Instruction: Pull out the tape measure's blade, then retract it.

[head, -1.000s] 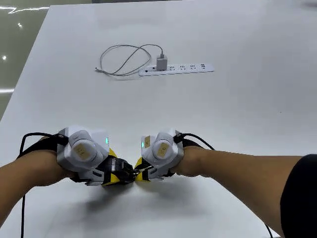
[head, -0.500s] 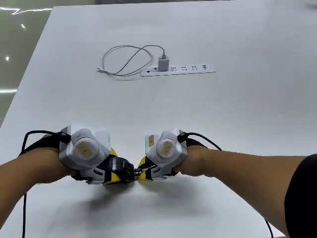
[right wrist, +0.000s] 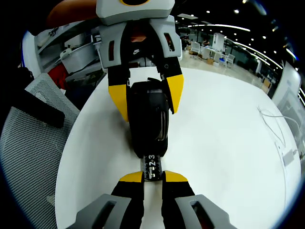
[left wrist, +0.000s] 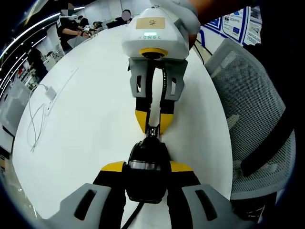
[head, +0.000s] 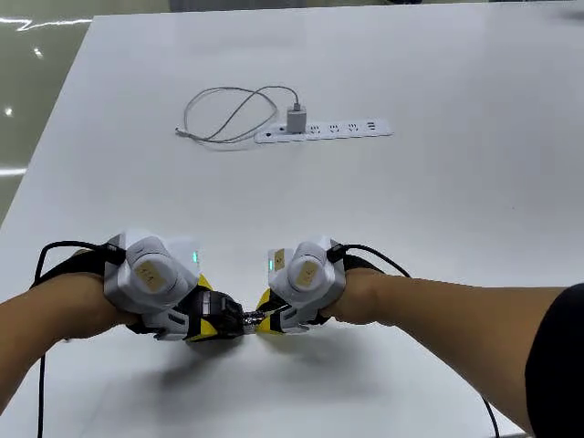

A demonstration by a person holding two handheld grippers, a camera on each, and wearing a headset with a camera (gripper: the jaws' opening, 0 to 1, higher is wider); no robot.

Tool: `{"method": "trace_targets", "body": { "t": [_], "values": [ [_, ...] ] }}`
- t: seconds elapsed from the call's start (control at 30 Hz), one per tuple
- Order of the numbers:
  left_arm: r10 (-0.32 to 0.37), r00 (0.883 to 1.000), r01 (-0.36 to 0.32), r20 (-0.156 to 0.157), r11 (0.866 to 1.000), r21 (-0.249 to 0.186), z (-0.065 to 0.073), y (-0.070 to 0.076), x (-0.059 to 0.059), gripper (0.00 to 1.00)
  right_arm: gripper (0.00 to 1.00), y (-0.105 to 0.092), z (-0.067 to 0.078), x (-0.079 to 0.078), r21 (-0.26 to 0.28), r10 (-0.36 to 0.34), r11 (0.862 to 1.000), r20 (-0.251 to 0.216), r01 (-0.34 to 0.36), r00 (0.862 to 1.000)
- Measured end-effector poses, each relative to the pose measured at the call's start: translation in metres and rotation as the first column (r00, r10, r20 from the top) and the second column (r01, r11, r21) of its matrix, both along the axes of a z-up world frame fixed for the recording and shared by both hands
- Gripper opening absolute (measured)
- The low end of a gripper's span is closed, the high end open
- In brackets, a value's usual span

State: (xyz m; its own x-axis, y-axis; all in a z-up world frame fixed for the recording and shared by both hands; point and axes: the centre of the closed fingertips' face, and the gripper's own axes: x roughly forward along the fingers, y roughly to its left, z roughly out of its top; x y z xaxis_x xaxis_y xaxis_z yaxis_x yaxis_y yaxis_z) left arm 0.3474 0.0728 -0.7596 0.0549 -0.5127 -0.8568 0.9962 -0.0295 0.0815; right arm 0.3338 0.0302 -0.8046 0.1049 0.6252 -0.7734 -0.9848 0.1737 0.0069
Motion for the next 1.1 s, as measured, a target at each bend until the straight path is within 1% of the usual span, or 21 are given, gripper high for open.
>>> {"method": "trace_targets", "body": {
  "t": [0.07,0.33,0.63,0.77,1.1],
  "values": [
    [-0.004,1.0,0.004,-0.001,1.0,0.003,0.0,0.0,0.0,0.28,0.09,-0.002,0.0,0.0,0.003,-0.009,1.0,-0.008,0.009,1.0],
    [-0.006,1.0,0.006,-0.001,1.0,0.002,0.0,0.0,0.0,0.28,0.09,-0.006,0.0,-0.001,-0.004,-0.014,1.0,-0.015,0.014,1.0],
    [-0.006,1.0,0.006,-0.001,1.0,0.0,0.0,0.0,0.0,0.28,0.09,-0.01,0.0,0.0,-0.006,-0.025,1.0,-0.011,0.025,1.0],
    [-0.002,1.0,0.002,0.0,1.0,-0.007,0.0,0.0,0.001,0.28,0.09,-0.012,0.0,0.0,-0.006,-0.029,1.0,-0.013,0.029,0.999],
    [-0.001,1.0,0.001,0.004,1.0,-0.001,0.0,0.0,0.001,0.28,0.09,-0.018,0.0,-0.001,-0.014,-0.036,0.999,-0.016,0.036,0.999]
  ]
}}
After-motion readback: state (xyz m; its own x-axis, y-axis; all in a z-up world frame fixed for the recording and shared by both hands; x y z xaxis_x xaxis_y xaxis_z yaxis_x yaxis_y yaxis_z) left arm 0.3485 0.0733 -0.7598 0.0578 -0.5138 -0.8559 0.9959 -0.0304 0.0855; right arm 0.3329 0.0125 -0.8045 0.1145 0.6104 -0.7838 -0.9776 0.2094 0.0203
